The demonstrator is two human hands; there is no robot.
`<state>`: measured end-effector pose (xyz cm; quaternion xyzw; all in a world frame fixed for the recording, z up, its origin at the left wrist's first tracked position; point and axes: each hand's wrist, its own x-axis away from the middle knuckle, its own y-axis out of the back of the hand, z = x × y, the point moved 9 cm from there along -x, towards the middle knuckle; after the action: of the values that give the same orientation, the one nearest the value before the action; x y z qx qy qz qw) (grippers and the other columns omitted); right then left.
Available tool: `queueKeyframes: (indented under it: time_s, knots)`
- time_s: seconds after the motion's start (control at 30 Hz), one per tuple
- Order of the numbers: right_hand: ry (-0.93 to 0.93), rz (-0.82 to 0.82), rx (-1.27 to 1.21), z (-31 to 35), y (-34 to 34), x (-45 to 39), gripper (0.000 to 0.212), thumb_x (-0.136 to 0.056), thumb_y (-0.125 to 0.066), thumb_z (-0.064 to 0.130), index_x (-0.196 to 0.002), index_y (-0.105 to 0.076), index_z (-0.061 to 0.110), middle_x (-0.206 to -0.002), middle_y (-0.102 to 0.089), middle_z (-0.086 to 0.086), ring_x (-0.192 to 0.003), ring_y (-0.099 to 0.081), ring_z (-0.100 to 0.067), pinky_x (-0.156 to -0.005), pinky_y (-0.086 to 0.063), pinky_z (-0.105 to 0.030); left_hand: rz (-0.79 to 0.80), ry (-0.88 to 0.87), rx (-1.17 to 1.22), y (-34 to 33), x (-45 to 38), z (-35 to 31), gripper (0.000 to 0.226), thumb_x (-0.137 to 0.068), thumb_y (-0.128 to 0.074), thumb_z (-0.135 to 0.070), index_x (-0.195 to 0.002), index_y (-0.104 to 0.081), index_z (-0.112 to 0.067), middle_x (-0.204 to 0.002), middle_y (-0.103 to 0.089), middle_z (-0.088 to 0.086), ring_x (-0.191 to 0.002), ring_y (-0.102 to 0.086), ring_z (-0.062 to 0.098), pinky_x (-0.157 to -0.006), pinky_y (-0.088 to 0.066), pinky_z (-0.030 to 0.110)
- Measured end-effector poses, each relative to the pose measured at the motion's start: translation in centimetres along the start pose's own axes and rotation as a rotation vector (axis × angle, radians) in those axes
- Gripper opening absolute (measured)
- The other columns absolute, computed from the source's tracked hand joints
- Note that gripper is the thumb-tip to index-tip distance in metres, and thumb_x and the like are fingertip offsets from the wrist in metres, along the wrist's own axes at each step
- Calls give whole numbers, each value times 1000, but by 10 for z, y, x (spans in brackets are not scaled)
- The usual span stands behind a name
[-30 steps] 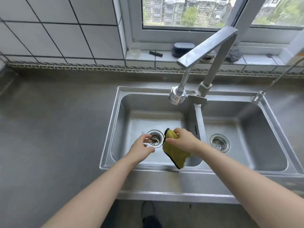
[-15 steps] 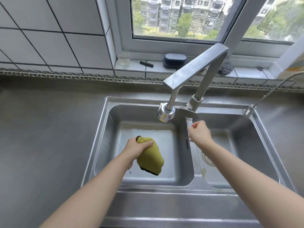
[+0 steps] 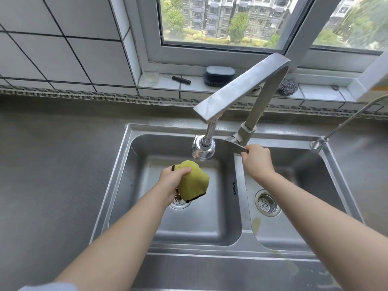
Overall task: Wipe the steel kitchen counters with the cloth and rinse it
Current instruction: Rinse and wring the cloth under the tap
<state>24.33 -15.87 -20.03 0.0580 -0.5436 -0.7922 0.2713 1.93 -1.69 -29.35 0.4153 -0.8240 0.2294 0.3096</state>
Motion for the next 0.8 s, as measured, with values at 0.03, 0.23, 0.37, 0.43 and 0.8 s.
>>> queueKeyframes:
  time_s: [0.03,0.23,0.37,0.43,0.8]
  knots:
    - [9,-8,-6,1,1,2,20,-97,-49,15,-87,-64,6,-94,-64,-24,-83,-50,-35,-68,-33,-30,-1,3,4,-2,-1,-1,26,-84,-71,-16,-109,-63,-12,-113,-67,10,-95,-64,24,-74,-51,34]
    - [67,37,-2,9,0,0,27,-96,-51,13,-69,-56,8,-80,-59,-20,-80,-48,-34,-67,-32,-31,-27,8,19,-5,-10,-4,28,-85,-70,-18,-112,-63,-13,-111,-66,9,-97,-62,25,-73,-50,35]
    - [82,53,4,11,0,1,26,-96,-48,10,-81,-67,0,-85,-64,-23,-88,-55,-36,-69,-42,-35,-41,12,26,-6,-14,-5,28,-84,-70,-20,-111,-65,-14,-106,-67,6,-93,-63,24,-71,-51,34]
    - [96,78,10,13,0,2,26,-96,-48,9,-78,-65,1,-83,-64,-21,-88,-58,-36,-71,-46,-35,-51,20,18,-7,-17,-5,26,-82,-70,-19,-107,-66,-15,-100,-68,4,-86,-63,22,-66,-50,31]
    - [500,157,194,66,-49,40,38,-88,-51,3,-124,-60,10,-119,-54,-12,-112,-48,-33,-92,-44,-40,-85,73,67,-1,-25,7,17,-90,-64,-22,-101,-67,-11,-84,-68,8,-68,-61,22,-64,-49,31]
